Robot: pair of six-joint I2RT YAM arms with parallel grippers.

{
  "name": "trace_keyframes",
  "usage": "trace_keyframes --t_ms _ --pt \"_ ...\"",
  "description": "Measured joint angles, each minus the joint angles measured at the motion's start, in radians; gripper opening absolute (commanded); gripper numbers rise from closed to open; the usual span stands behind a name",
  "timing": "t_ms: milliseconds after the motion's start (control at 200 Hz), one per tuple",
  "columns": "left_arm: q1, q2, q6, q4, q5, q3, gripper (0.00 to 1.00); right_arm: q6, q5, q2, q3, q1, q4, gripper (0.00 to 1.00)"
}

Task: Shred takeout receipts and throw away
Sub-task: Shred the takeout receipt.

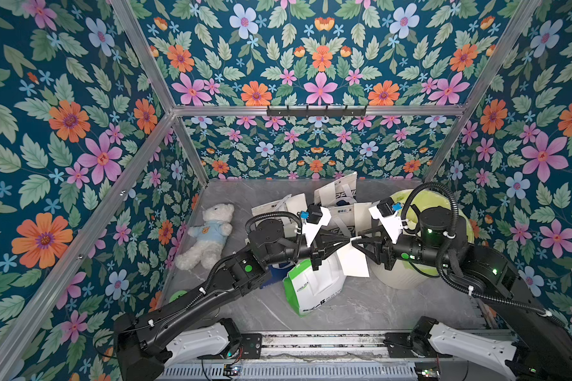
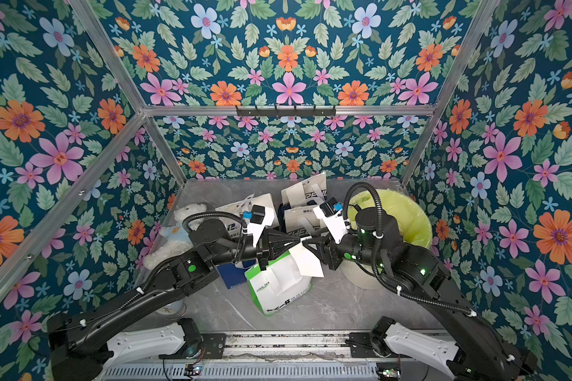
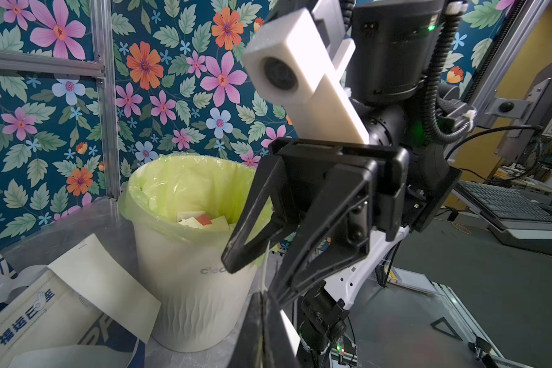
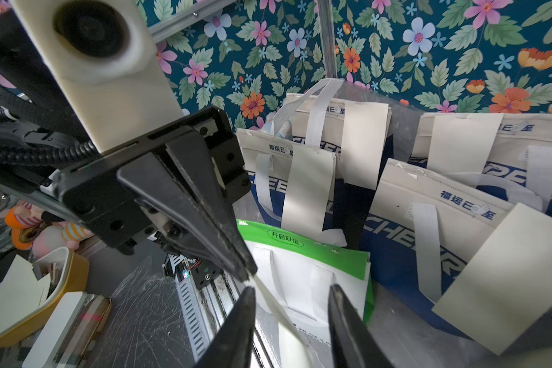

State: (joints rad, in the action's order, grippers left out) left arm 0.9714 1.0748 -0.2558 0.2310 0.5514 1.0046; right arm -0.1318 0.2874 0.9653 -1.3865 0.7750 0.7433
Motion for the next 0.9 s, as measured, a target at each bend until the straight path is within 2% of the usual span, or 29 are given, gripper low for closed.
trace_keyframes --t_ms 130,175,200,255,280,290,310,335,370,475,680,900 --pt "0.000 -0.005 0.004 0.000 0.000 -0.007 0.00 0.003 0.050 0.006 0.018 0.000 -0.005 0.22" --pt "0.000 -0.008 0.004 0.000 0.000 -0.011 0.00 0.003 0.068 0.005 0.029 0.000 -0.010 0.12" --pt "0.000 -0.008 0.004 0.001 0.000 -0.012 0.00 0.000 0.077 0.004 0.035 0.000 -0.012 0.00" --pt "0.000 -0.011 0.004 0.000 0.000 -0.014 0.00 -0.005 0.094 0.001 0.046 0.000 -0.017 0.00" --pt "0.000 -0.012 0.004 0.000 0.000 -0.016 0.20 -0.012 0.099 0.000 0.048 -0.001 -0.019 0.00" --pt "0.000 -0.013 0.004 0.000 0.000 -0.016 0.32 -0.013 0.100 -0.001 0.049 -0.002 -0.021 0.00" --pt "0.000 -0.013 0.004 0.001 -0.001 -0.017 0.51 -0.017 0.101 -0.003 0.051 -0.002 -0.024 0.00" --pt "0.000 -0.014 0.005 0.002 -0.001 -0.017 0.62 -0.022 0.101 -0.005 0.053 -0.002 -0.027 0.00" --pt "0.000 -0.018 0.010 0.001 -0.005 -0.019 0.69 -0.023 0.101 -0.006 0.053 -0.002 -0.032 0.00" --pt "0.000 -0.039 0.012 0.011 -0.013 -0.041 0.71 -0.044 0.099 -0.014 0.057 -0.002 -0.043 0.00" --pt "0.000 -0.078 -0.005 0.097 -0.027 -0.105 0.67 -0.048 0.093 -0.082 0.103 -0.002 -0.082 0.00" --pt "0.000 -0.042 -0.077 0.251 0.002 -0.135 0.54 -0.052 0.109 -0.094 0.135 -0.001 -0.142 0.00"
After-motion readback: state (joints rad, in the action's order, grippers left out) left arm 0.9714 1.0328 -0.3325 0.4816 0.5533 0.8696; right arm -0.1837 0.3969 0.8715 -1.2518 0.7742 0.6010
